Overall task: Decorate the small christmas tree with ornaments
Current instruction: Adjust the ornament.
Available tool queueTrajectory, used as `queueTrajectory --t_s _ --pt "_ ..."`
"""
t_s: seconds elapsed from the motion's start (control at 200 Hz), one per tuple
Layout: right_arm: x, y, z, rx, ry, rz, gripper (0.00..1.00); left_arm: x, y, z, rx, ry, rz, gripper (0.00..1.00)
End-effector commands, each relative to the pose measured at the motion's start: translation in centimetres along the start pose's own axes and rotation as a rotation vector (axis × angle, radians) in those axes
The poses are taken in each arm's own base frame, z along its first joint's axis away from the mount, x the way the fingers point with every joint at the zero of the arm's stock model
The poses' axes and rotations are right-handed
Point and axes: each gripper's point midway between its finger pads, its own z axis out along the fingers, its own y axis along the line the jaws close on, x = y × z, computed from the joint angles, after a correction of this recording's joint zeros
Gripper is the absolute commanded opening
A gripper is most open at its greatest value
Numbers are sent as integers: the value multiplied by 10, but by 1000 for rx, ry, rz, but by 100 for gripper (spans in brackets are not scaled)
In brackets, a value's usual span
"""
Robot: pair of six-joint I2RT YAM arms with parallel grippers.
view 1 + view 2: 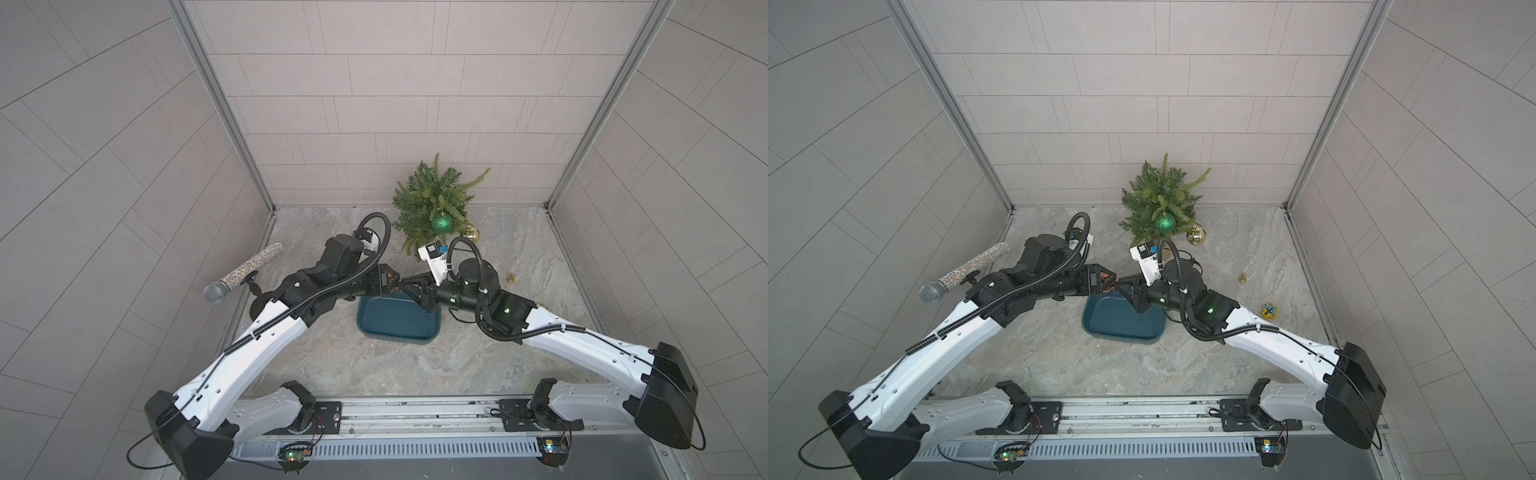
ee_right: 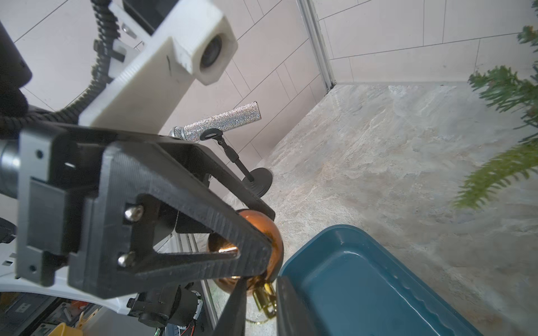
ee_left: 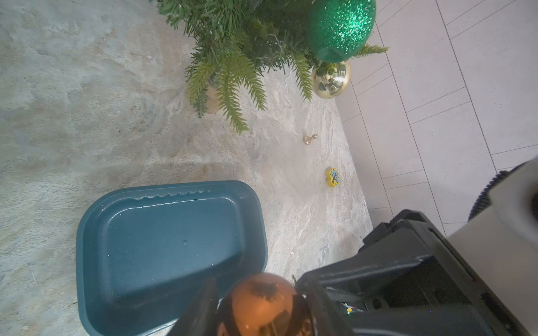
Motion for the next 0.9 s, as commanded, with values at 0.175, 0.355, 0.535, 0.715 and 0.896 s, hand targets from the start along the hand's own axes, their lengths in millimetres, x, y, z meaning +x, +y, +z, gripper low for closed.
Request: queueTrajectory --t_s 0.175,0.355,0.535,0.715,0.896 --pt "-13 11 -4 -30 -37 -18 0 -5 -11 -9 46 -31 16 35" --pt "-18 -2 -17 20 -74 -14 0 -5 -7 -7 26 -33 19 35" --pt "-26 -12 -32 54 -119 -5 0 -9 -4 -9 10 -51 16 35" --pt "-32 -8 -35 47 -120 -24 0 -18 -9 -9 25 -85 3 35" --pt "-46 -5 -40 51 -144 -48 0 -30 -7 -10 13 -139 -31 35"
